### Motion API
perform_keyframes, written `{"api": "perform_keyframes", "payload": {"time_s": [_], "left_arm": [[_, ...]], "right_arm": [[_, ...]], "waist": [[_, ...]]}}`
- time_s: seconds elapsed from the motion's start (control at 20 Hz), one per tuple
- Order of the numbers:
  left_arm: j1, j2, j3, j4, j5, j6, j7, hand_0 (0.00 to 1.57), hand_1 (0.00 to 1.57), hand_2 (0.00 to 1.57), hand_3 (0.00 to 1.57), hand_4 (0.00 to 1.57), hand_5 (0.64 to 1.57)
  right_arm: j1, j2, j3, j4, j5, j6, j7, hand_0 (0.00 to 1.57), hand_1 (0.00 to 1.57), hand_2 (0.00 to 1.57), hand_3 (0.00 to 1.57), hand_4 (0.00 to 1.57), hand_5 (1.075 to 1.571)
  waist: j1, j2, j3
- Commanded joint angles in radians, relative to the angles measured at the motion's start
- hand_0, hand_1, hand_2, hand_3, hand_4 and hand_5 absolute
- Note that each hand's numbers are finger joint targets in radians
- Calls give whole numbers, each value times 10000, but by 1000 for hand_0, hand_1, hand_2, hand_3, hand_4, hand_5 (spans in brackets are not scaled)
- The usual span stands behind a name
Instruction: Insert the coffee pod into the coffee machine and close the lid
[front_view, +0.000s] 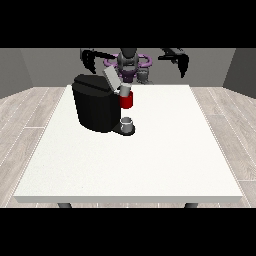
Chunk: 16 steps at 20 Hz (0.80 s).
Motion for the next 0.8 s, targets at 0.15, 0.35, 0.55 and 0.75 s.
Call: {"api": "perform_keyframes", "payload": {"time_s": [0.15, 0.35, 0.55, 0.75], "left_arm": [[230, 56, -291, -1171, 208, 428, 599, 0, 0, 0, 0, 0, 1571], [123, 609, 111, -1270, 748, 83, 435, 0, 0, 0, 0, 0, 1571], [246, 704, 51, -1032, 667, 450, 446, 0, 0, 0, 0, 124, 1571], [684, 562, -381, -1424, 519, 185, -94, 0, 0, 0, 0, 0, 1571]], "right_arm": [[-732, 41, -155, 1245, 195, 41, -541, 0, 0, 0, 0, 0, 1571], [-1096, 203, 197, 1404, 651, -163, -322, 0, 0, 0, 0, 0, 1571], [-1216, 458, 400, 1373, 666, 55, -547, 0, 0, 0, 0, 0, 1571], [-2012, -191, -264, 2266, 551, 194, -577, 0, 0, 0, 0, 0, 1571]], "waist": [[-27, 565, -2], [-103, 704, -3], [-547, 630, -4], [189, 1126, -3]]}}
